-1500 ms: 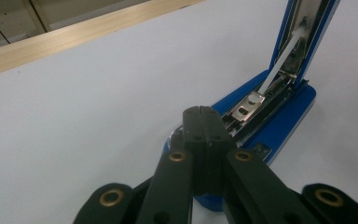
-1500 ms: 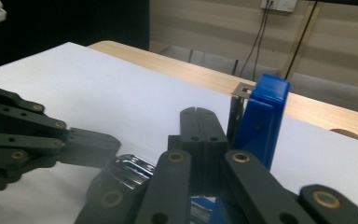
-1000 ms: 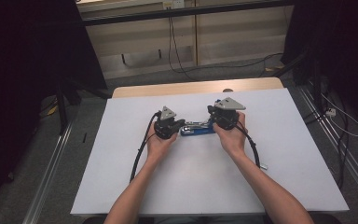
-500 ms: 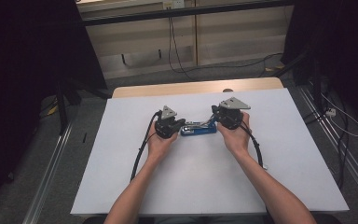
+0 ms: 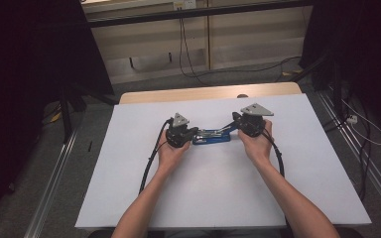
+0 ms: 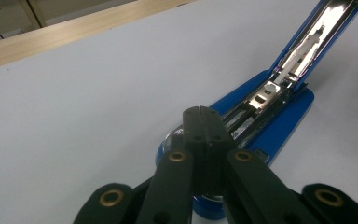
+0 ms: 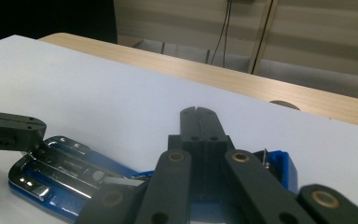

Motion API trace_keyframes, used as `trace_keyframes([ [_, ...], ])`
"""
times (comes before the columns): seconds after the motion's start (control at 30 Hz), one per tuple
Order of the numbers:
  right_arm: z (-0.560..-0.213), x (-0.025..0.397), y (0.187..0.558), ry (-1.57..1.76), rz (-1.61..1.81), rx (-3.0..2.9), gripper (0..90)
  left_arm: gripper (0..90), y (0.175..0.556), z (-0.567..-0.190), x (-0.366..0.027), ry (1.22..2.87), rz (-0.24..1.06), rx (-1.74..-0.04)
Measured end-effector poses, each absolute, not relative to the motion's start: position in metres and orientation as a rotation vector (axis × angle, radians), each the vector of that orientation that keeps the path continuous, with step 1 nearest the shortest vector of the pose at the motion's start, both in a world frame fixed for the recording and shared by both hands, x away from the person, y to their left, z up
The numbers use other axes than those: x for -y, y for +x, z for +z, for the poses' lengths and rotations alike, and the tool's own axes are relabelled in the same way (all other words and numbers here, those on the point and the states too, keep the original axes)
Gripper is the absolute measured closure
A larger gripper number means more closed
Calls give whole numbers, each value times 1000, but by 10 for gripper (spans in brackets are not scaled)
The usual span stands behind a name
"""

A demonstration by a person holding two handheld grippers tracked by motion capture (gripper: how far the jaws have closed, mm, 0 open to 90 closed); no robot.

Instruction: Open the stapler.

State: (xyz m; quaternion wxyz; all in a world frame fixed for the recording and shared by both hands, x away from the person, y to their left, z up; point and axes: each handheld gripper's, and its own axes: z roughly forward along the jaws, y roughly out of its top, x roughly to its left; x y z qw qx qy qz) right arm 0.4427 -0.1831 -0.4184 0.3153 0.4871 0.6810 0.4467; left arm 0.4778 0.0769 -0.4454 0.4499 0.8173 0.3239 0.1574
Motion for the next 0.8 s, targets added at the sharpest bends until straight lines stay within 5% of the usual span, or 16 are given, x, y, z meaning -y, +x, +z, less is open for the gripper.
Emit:
trace_keyframes([
  [0.8, -430, 199, 445, 1310, 1153, -1827, 900, 900, 477, -447, -76, 2004, 372, -818],
])
